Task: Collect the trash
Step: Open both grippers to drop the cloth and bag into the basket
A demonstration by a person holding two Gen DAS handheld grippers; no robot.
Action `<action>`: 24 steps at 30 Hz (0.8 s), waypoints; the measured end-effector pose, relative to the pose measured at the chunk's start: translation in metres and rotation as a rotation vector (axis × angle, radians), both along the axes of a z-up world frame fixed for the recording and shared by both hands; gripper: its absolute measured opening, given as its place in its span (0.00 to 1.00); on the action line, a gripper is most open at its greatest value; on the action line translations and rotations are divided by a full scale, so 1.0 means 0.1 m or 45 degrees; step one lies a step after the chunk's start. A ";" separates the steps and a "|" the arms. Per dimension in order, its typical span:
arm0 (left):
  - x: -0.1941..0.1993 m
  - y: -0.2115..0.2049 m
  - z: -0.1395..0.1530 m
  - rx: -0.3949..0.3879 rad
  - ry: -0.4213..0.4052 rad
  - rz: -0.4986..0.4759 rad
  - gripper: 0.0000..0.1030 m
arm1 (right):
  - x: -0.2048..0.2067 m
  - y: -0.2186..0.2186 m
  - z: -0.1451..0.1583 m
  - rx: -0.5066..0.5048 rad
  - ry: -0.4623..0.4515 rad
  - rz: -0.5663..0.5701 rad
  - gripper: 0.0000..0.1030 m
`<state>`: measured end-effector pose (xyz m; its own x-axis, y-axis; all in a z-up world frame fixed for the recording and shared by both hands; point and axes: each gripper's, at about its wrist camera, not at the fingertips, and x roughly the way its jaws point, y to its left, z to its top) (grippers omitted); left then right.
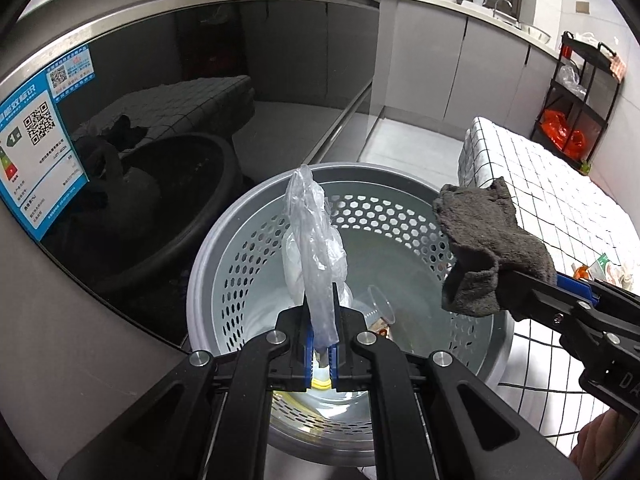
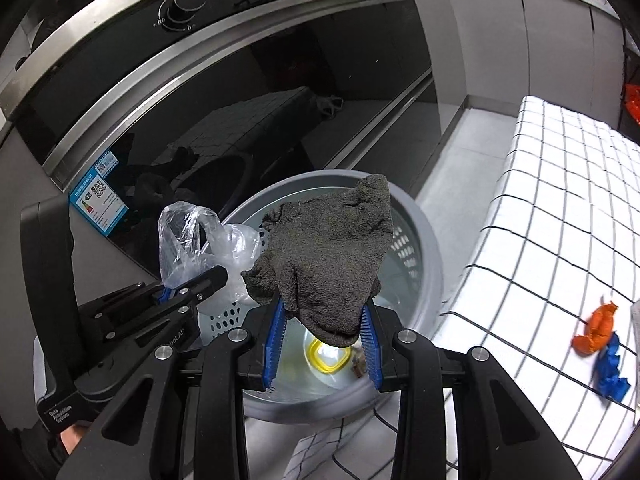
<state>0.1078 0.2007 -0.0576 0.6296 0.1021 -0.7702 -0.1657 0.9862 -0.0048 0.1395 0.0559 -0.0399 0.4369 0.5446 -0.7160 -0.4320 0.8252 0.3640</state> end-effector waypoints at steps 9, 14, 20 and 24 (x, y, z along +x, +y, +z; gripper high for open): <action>-0.03 0.09 -0.04 -0.011 0.026 0.035 0.08 | 0.09 0.10 -0.10 -0.011 0.036 0.027 0.32; -0.03 0.14 -0.06 -0.035 0.041 0.046 0.11 | 0.10 0.09 -0.10 -0.004 0.034 0.022 0.38; -0.08 0.18 -0.02 -0.037 0.012 0.074 0.55 | 0.06 0.03 -0.04 0.009 0.002 -0.006 0.49; -0.10 0.21 0.00 -0.041 0.010 0.080 0.55 | 0.06 -0.01 -0.04 0.008 0.000 -0.028 0.49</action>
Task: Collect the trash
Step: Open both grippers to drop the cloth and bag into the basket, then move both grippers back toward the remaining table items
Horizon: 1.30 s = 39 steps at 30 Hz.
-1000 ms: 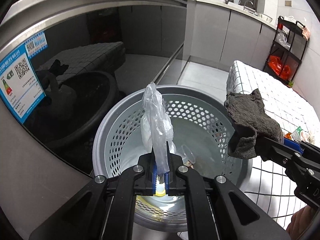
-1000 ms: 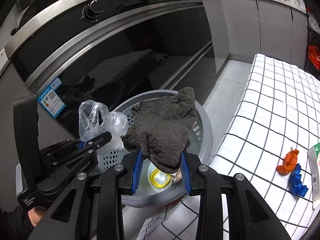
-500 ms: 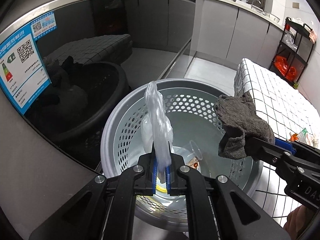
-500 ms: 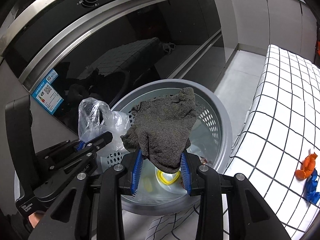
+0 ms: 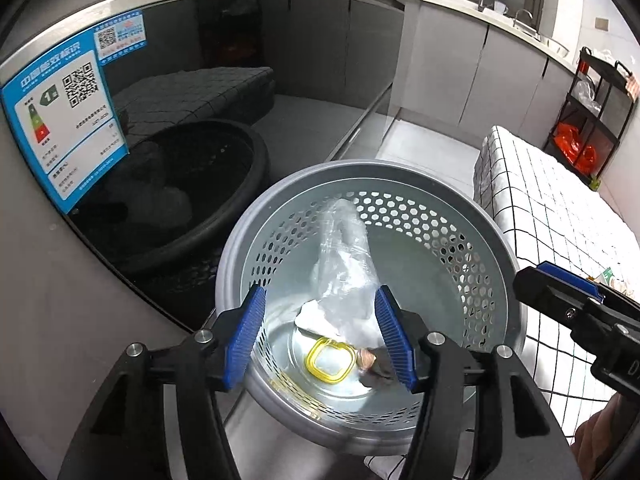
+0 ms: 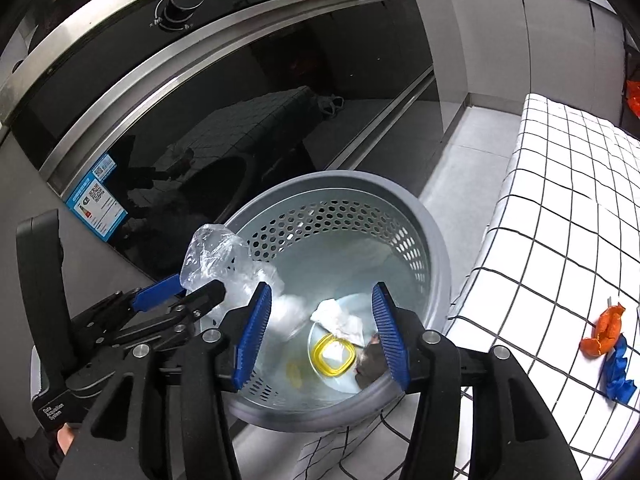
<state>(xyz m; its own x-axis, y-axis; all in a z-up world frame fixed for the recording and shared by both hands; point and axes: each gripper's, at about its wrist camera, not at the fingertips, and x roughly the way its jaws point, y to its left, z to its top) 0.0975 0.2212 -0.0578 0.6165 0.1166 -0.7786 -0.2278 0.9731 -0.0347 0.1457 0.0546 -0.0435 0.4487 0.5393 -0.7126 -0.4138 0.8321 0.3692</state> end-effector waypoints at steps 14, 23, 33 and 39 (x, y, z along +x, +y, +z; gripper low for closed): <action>-0.12 -0.06 0.17 0.013 -0.055 -0.012 0.58 | -0.28 -0.20 0.15 -0.050 -0.107 -0.102 0.67; -0.19 -0.27 0.32 0.009 -0.098 -0.068 0.63 | -0.58 -0.62 0.41 -0.180 -0.270 -0.312 0.74; -0.16 -0.61 0.48 0.010 -0.146 -0.155 0.68 | -0.83 -1.15 0.62 -0.305 -0.360 -0.479 0.82; -0.12 -0.89 0.54 0.022 -0.165 -0.228 0.70 | -0.87 -1.52 0.62 -0.316 -0.342 -0.583 0.82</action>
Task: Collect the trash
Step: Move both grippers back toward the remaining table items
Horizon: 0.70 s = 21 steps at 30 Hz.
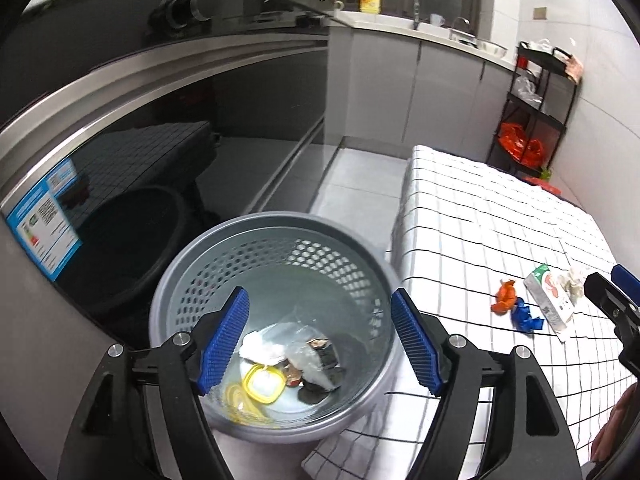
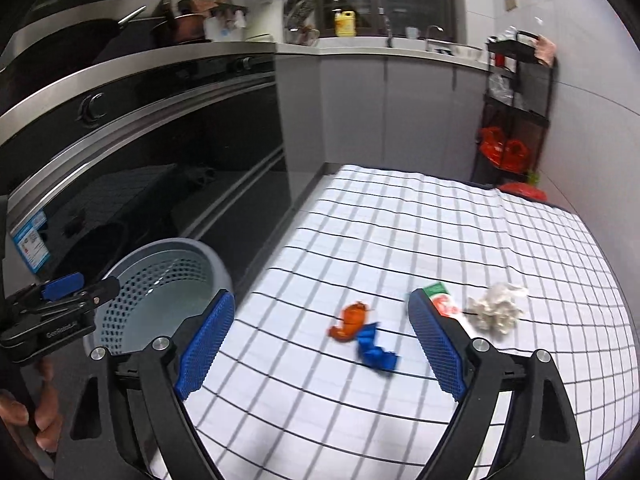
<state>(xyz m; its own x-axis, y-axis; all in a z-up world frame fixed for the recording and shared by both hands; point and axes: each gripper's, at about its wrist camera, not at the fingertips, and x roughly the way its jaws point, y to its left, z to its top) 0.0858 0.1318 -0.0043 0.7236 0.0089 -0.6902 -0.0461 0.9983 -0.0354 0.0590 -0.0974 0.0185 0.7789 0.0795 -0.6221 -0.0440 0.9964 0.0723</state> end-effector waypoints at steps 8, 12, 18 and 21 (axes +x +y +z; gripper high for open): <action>0.02 -0.34 0.09 0.008 -0.023 -0.124 0.71 | -0.07 -0.40 0.01 0.063 -0.029 -0.134 0.82; 0.01 -0.45 0.14 0.030 -0.048 -0.166 0.72 | -0.14 -0.57 0.01 0.094 -0.043 -0.197 0.85; 0.04 -0.56 0.20 0.017 -0.069 -0.195 0.73 | -0.19 -0.77 -0.06 0.143 -0.030 -0.233 0.85; 0.06 -0.64 0.21 0.028 -0.072 -0.205 0.73 | -0.20 -0.89 -0.12 0.147 -0.008 -0.247 0.85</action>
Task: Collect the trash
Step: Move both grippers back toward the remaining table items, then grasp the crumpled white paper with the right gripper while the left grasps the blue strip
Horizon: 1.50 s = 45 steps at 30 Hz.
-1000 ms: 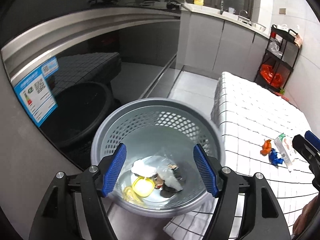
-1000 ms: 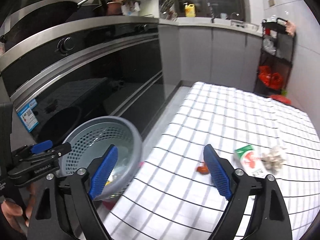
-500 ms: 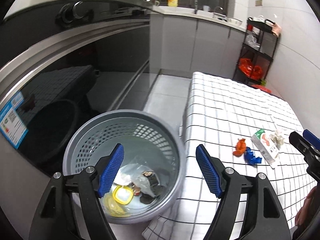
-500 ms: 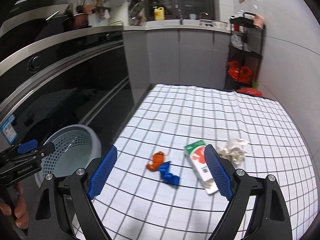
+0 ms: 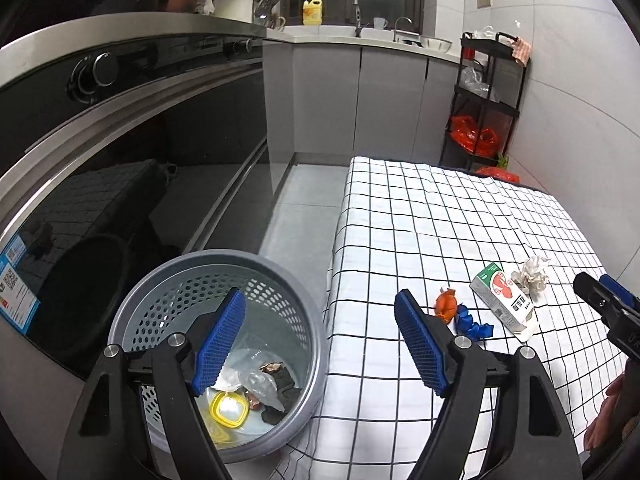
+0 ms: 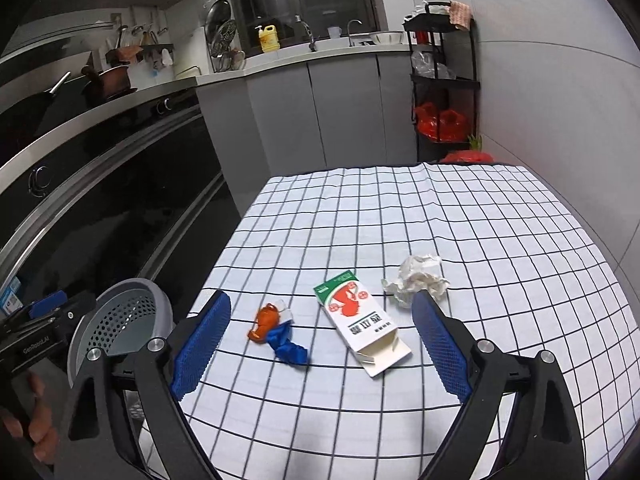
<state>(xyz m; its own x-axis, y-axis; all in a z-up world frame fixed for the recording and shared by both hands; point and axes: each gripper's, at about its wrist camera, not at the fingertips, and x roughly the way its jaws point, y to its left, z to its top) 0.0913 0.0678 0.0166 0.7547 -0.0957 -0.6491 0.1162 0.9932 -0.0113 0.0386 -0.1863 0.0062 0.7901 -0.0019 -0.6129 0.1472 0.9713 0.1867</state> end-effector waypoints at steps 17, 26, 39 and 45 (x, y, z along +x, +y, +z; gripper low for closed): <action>0.27 -0.77 -0.39 0.012 0.111 -0.124 0.75 | 0.10 -0.72 -0.55 0.063 0.118 -0.177 0.85; 0.45 -1.05 -0.62 0.044 0.153 -0.118 0.77 | 0.33 -0.86 -0.73 0.056 0.197 -0.171 0.85; 0.54 -1.25 -0.78 0.070 0.178 -0.120 0.77 | 0.80 -0.89 -0.82 -0.011 0.243 -0.120 0.85; 0.54 -1.27 -0.79 0.078 0.181 -0.120 0.77 | 1.04 -0.87 -0.94 -0.053 0.300 -0.115 0.85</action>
